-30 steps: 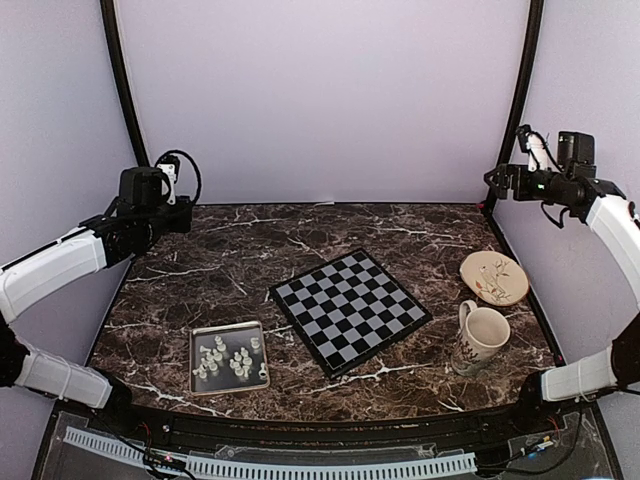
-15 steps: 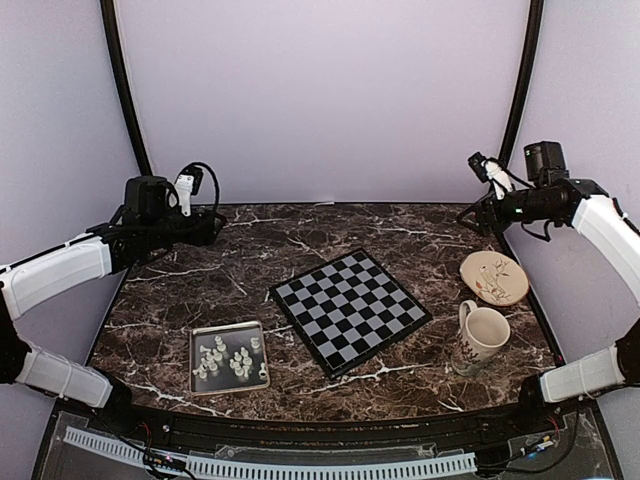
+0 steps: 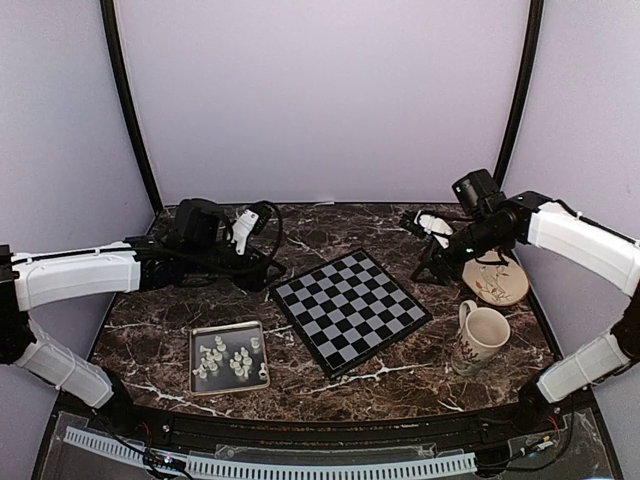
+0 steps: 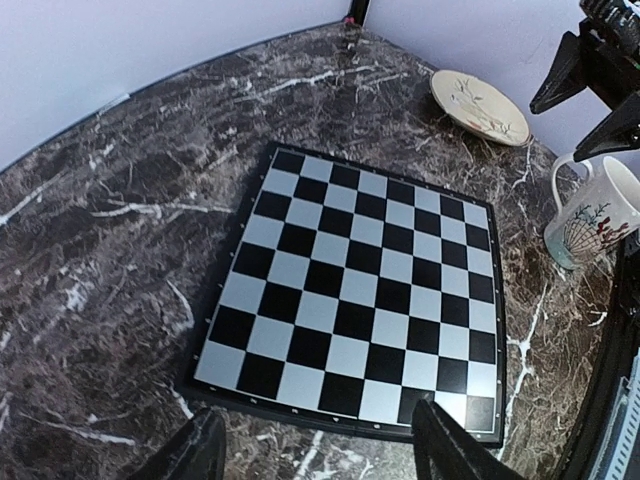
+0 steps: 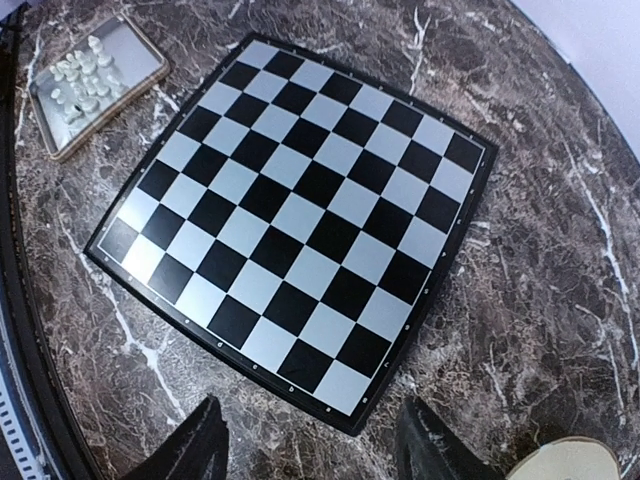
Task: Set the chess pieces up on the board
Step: Move the chessboard to the center of the board.
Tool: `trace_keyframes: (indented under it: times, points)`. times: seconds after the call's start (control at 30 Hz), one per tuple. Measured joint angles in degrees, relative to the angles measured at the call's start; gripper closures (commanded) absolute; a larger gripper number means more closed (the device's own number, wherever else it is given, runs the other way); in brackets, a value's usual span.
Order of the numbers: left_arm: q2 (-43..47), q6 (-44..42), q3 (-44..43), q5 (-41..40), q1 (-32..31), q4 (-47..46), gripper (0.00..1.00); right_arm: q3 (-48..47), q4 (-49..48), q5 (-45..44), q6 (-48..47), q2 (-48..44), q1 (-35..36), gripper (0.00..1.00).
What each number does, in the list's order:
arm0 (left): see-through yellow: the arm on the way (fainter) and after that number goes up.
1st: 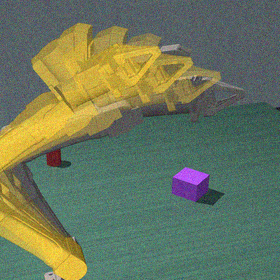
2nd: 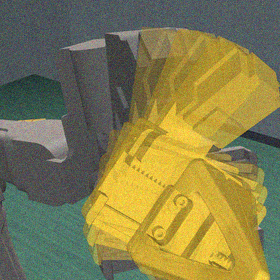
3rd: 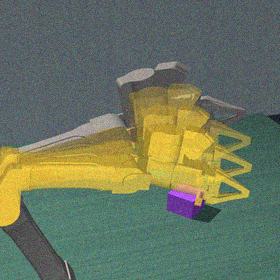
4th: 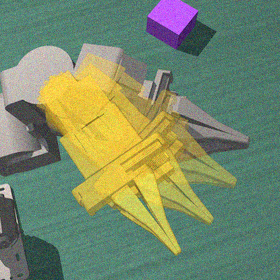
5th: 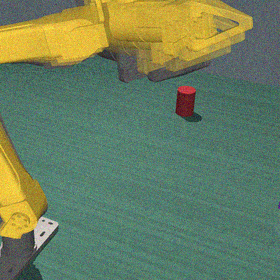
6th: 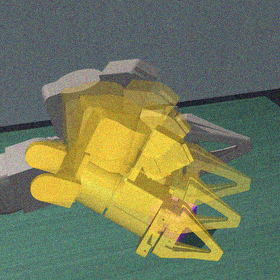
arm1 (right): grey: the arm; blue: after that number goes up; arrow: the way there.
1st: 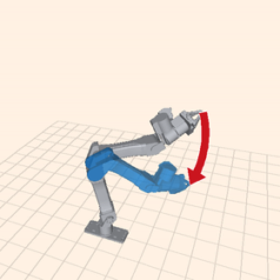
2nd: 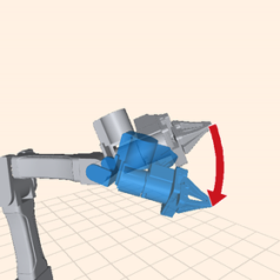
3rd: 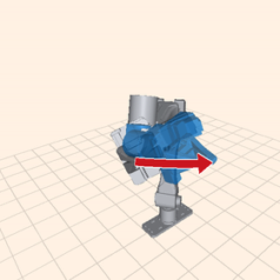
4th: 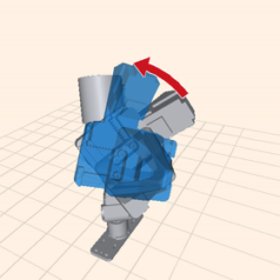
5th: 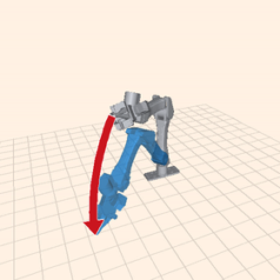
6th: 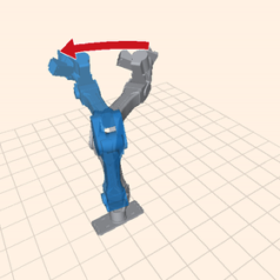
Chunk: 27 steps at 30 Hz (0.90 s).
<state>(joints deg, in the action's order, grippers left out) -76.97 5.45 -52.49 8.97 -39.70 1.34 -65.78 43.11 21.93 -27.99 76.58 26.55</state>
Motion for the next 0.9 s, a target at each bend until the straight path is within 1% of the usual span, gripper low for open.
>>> trace_keyframes:
  times: [0.1,0.13,0.17,0.2,0.27,0.3,0.33,0.43,0.53,0.7,0.83,0.9]
  points:
    - [-2.4,3.3,-0.7,-1.7,-2.1,2.0,0.41,-2.1,-0.7,-3.7,1.7,6.5,1.8,0.54]
    - [-3.2,4.7,-1.0,-2.4,-2.6,2.6,0.46,-3.1,-0.9,-5.2,2.3,8.7,1.9,0.57]
    - [-4.2,6.4,-1.6,-3.0,-3.0,3.2,0.53,-4.4,-1.3,-7.1,3.1,11.1,2.0,0.59]
    - [-4.9,8.0,-2.0,-3.6,-3.3,3.7,0.63,-5.9,-1.8,-9.2,3.9,13.7,2.1,0.62]
    - [-6.4,11.2,-2.8,-4.5,-3.8,4.8,0.88,-8.6,-3.1,-13.6,5.6,18.8,2.1,0.69]
    - [-7.2,12.5,-3.4,-4.9,-4.1,5.6,0.98,-9.6,-3.7,-15.8,6.2,20.8,2.1,0.73]
    - [-8.0,13.7,-3.9,-5.4,-4.3,6.1,1.0,-10.6,-4.5,-18.1,6.9,23.2,2.1,0.76]
    - [-10.5,16.0,-5.5,-5.7,-4.9,7.7,1.0,-11.7,-5.7,-24.0,7.8,28.5,1.8,0.82]
    - [-13.2,17.4,-6.7,-5.6,-5.2,9.2,1.0,-12.2,-5.7,-27.8,8.5,32.5,1.2,0.85]
    - [-19.7,18.6,-10.3,-5.8,-5.3,12.7,1.0,-12.3,-5.6,-29.1,8.2,34.8,0.8,0.9]
    - [-25.5,19.1,-15.1,-6.8,-5.3,16.2,1.0,-12.7,-4.9,-28.6,7.2,36.3,0.8,0.91]
    - [-26.4,19.1,-16.1,-7.1,-5.3,17.2,1.0,-12.8,-4.4,-28.1,6.8,36.8,0.9,0.91]
